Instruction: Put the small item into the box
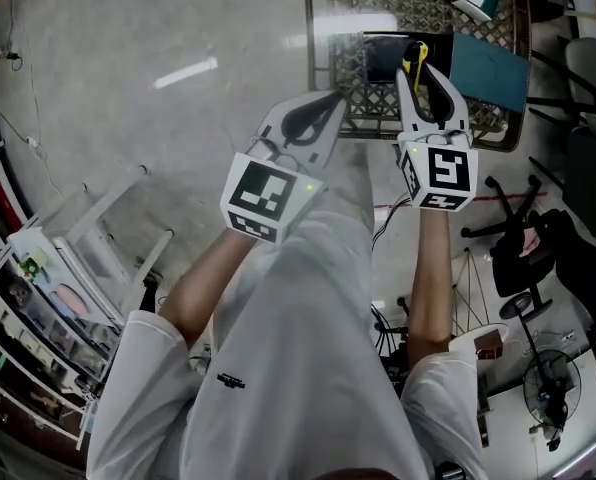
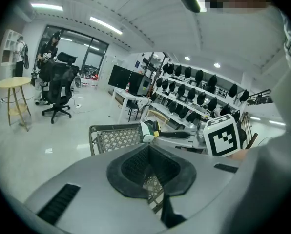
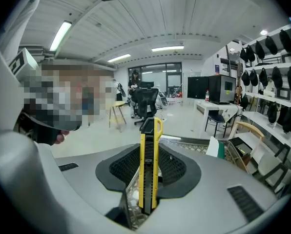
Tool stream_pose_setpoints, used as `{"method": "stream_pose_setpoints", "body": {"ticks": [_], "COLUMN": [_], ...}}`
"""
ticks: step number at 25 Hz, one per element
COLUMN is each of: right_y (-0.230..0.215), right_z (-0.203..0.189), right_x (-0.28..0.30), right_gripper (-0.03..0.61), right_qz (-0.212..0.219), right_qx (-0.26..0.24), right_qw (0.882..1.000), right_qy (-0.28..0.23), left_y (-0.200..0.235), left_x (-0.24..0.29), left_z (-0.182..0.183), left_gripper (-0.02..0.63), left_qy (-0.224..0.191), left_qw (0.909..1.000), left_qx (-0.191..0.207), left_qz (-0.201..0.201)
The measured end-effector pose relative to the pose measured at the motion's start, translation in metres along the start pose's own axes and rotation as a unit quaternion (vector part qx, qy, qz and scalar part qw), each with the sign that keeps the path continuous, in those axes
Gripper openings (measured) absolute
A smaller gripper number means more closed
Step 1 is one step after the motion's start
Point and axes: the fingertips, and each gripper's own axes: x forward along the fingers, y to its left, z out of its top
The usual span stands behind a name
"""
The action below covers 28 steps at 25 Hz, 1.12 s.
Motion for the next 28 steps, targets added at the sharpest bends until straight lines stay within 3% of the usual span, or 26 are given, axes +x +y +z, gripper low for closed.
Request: {"method": "stream_pose_setpoints", "body": {"ticks": [13,28], "right_y": [-0.005,-0.007], "right_z": [-0.064,-0.150], "right_x": [0.057,0.116], "right_gripper": [0.106,0.106], "right_qz": [0.047,0.098], "right_qx": [-0.086,-0.169], "right_qw": [0.994,0.973], "right_qy": [0.040,0.122], "left_y": [0.022,0.048], "left_x": [0.044,0.078], "left_z": [-0.039,-0.081], "left_gripper": [0.002,0.002], "left_qy": [0.027,0.060], "left_qw": [0.9991,0.9965], "left_qx": [-0.022,-0.038], "left_qz": [0.023,0.043]}}
